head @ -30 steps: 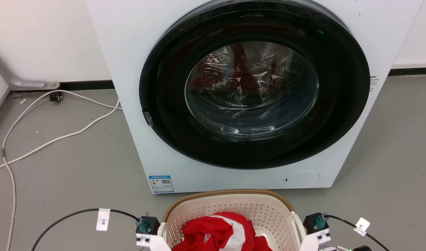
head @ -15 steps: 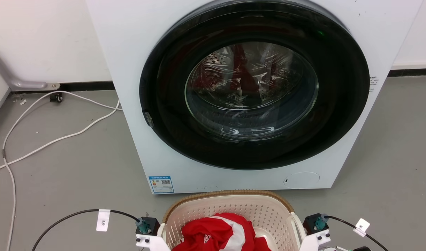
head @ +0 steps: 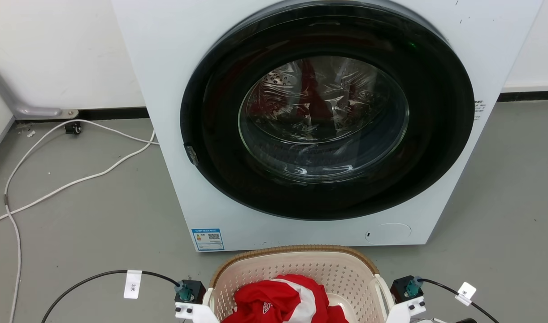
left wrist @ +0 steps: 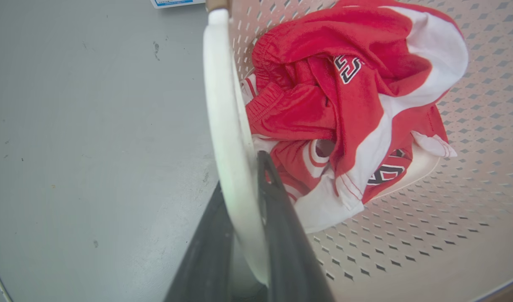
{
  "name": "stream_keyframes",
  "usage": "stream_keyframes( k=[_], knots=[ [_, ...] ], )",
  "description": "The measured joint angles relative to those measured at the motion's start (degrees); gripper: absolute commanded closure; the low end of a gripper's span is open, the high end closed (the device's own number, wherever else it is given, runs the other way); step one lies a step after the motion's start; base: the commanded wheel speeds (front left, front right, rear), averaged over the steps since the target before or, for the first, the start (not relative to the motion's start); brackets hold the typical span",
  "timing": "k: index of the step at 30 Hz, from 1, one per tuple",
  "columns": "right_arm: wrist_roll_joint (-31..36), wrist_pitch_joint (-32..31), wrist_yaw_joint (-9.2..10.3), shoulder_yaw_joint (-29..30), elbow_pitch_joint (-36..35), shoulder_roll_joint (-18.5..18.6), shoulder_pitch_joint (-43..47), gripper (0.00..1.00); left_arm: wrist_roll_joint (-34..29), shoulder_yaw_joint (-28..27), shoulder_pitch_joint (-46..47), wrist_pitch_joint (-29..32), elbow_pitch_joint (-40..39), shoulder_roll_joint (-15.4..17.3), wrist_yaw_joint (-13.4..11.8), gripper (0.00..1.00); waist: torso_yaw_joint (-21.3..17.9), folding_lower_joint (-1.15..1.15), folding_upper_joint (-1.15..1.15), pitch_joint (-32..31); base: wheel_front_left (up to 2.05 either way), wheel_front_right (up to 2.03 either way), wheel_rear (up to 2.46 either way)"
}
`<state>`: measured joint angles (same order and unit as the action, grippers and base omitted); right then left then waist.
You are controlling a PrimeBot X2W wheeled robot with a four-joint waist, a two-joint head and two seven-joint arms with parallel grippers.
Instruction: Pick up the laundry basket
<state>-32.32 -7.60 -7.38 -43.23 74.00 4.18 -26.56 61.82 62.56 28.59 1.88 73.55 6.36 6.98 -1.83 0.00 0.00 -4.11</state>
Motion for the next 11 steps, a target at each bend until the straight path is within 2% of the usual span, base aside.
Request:
stream_keyframes(
  k=[11],
  knots=[
    [0.01, 0.04, 0.0, 0.14, 0.0, 0.04, 0.12, 1.0, 0.83, 0.73, -0.01, -0.13, 0.05, -0.02, 0.0, 1.0, 0.09, 0.0, 0.0, -0.01, 0.0, 0.0, 0.0]
  ],
)
